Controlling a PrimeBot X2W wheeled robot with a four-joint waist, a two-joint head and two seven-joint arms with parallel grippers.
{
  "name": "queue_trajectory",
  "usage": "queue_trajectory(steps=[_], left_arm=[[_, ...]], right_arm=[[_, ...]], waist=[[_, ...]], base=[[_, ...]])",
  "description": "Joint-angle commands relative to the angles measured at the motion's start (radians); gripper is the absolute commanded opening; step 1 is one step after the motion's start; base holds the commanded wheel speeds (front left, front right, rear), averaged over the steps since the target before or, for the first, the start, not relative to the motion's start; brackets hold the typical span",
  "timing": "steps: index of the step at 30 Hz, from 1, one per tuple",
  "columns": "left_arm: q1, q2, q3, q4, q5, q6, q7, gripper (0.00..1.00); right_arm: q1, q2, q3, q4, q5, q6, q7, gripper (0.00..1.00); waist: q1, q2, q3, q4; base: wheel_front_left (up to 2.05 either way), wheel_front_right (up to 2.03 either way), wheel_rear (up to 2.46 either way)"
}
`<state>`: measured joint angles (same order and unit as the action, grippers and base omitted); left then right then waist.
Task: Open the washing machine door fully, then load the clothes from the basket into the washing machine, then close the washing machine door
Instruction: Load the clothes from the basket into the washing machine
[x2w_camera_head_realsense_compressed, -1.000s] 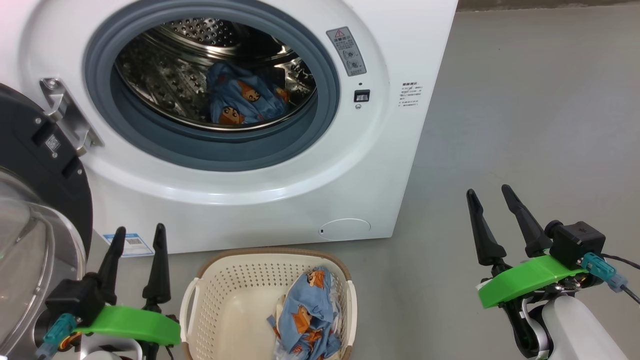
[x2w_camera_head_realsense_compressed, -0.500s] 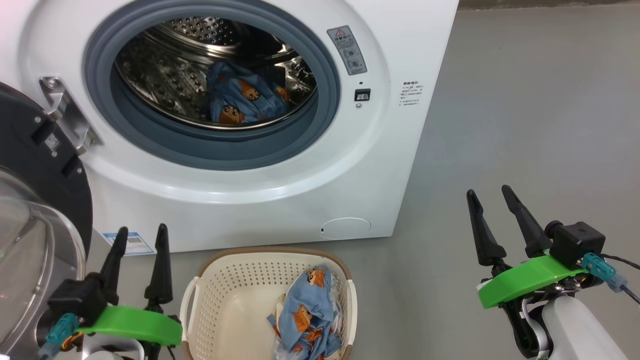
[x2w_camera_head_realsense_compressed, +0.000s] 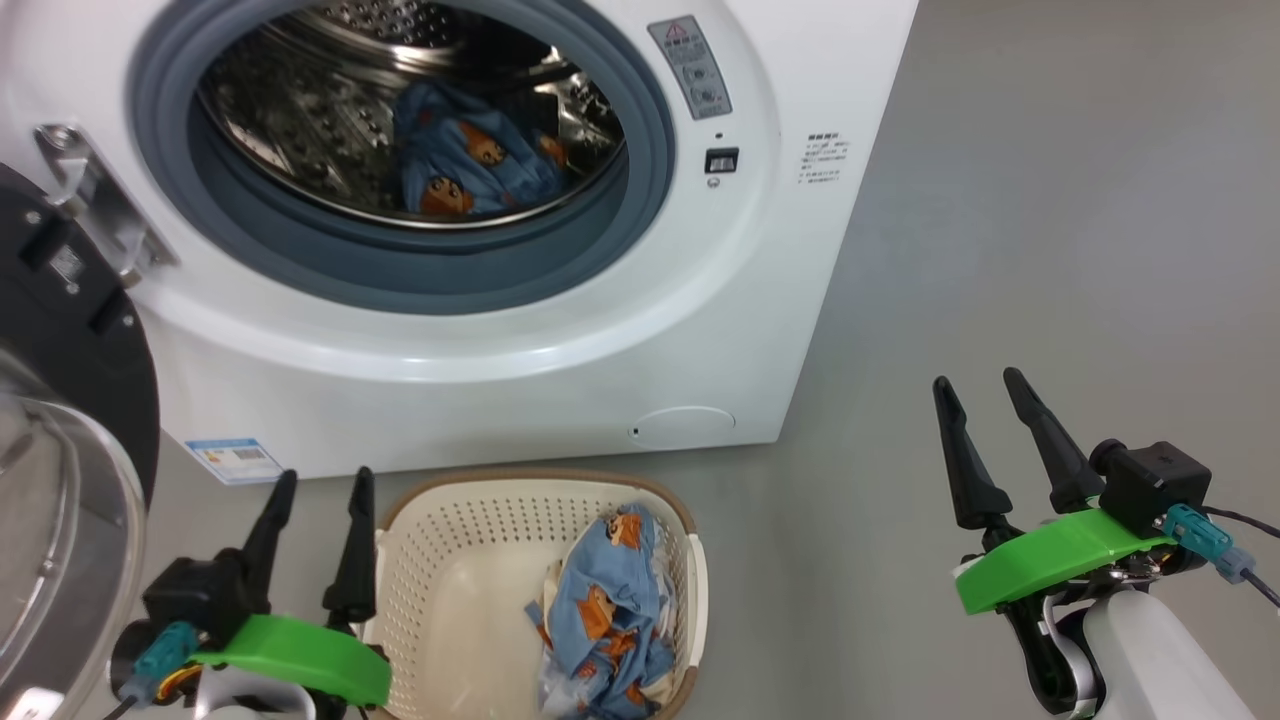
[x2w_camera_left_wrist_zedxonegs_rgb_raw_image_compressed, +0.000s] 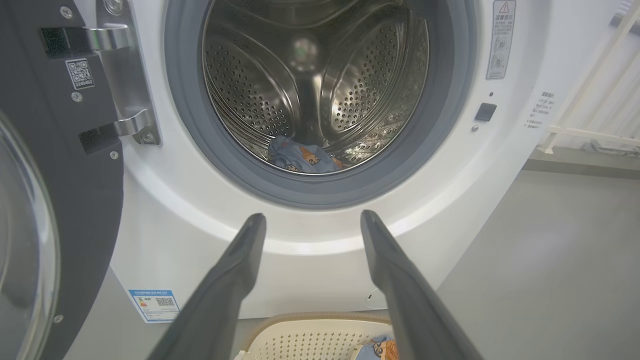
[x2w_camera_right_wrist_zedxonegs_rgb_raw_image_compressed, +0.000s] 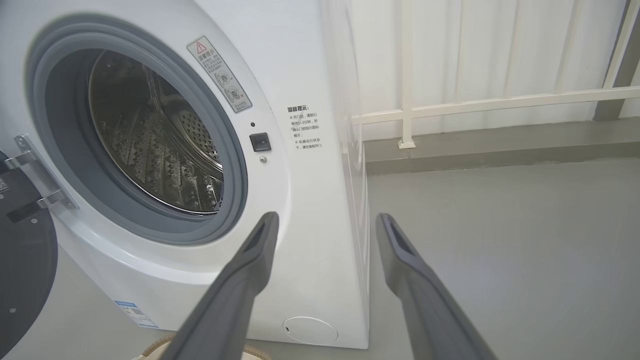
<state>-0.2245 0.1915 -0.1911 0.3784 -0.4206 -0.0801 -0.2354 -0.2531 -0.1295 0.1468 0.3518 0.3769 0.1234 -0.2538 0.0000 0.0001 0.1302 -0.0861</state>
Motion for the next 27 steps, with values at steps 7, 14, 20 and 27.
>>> queue_trajectory(steps=[7, 14, 20, 27], left_arm=[[-0.087, 0.009, -0.029, 0.080, -0.017, -0.032, 0.030, 1.00], [-0.192, 0.021, -0.114, 0.234, -0.035, -0.048, 0.059, 1.00], [-0.262, 0.034, -0.211, 0.323, -0.077, -0.050, 0.087, 1.00], [-0.342, 0.078, -0.372, 0.401, -0.171, -0.050, 0.121, 1.00]], right_arm=[[-0.033, 0.018, -0.001, -0.032, -0.022, 0.007, -0.008, 1.00], [-0.060, 0.046, -0.014, -0.051, -0.047, 0.007, -0.008, 1.00], [-0.082, 0.061, -0.018, -0.071, -0.062, 0.007, -0.008, 1.00], [-0.105, 0.075, -0.020, -0.096, -0.069, 0.007, -0.008, 1.00]], waist=[[0.0000, -0.0001, 0.099, -0.021], [0.0000, -0.0001, 0.214, -0.047], [0.0000, -0.0001, 0.278, -0.075], [0.0000, -0.0001, 0.356, -0.117]], base=[[0.00, 0.00, 0.00], [0.00, 0.00, 0.00], [0.00, 0.00, 0.00], [0.00, 0.00, 0.00]])
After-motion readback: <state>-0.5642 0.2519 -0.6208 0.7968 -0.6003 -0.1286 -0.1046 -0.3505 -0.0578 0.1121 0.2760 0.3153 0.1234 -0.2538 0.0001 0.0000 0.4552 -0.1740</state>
